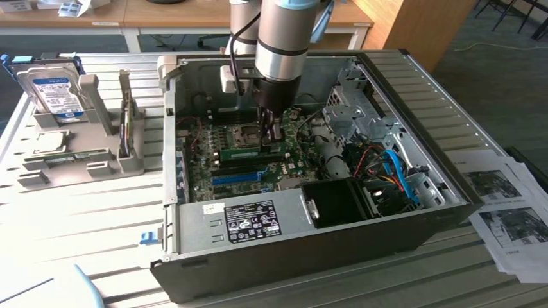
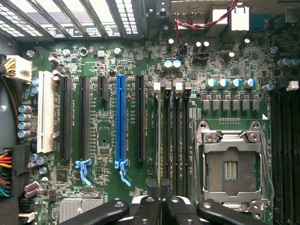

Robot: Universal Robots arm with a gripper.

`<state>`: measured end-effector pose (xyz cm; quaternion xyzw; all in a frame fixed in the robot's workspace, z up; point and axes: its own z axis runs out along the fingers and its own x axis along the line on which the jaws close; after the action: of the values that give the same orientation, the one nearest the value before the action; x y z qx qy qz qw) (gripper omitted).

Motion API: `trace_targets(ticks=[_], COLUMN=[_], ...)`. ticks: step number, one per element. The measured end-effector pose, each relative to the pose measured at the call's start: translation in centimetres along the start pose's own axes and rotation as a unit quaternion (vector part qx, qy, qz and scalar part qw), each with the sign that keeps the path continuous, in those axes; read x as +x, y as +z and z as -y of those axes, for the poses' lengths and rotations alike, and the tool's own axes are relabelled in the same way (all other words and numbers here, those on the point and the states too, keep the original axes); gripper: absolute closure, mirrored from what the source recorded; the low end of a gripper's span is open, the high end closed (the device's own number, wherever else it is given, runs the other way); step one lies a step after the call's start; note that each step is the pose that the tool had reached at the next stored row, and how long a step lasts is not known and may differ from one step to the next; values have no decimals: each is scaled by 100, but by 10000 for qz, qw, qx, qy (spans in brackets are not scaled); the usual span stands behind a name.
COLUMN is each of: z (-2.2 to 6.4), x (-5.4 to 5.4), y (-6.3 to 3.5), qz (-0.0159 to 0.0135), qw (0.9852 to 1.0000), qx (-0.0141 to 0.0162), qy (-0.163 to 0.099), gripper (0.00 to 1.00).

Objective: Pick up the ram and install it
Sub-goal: 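Insert the ram into the slot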

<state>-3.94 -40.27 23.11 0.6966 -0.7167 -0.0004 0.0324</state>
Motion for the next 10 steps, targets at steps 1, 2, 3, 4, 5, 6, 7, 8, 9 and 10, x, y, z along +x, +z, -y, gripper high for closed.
trace_targets(ticks=[1,2,3,4,5,6,7,8,9,10], z=[0,-3,-8,-11,-14,-15,-15,-15,-15,-16], x=[0,0,0,0,0,0,0,0,0,1], y=[0,1,2,2,3,3,3,3,4,6], qz=[0,1,1,1,1,1,1,1,1,1], qw=[10000,10000,10000,10000,10000,10000,10000,10000,10000,10000], qx=[0,1,0,0,0,1,1,1,0,1], qy=[0,1,1,0,0,0,0,0,0,0], gripper=[89,89,89,89,89,89,89,89,89,89])
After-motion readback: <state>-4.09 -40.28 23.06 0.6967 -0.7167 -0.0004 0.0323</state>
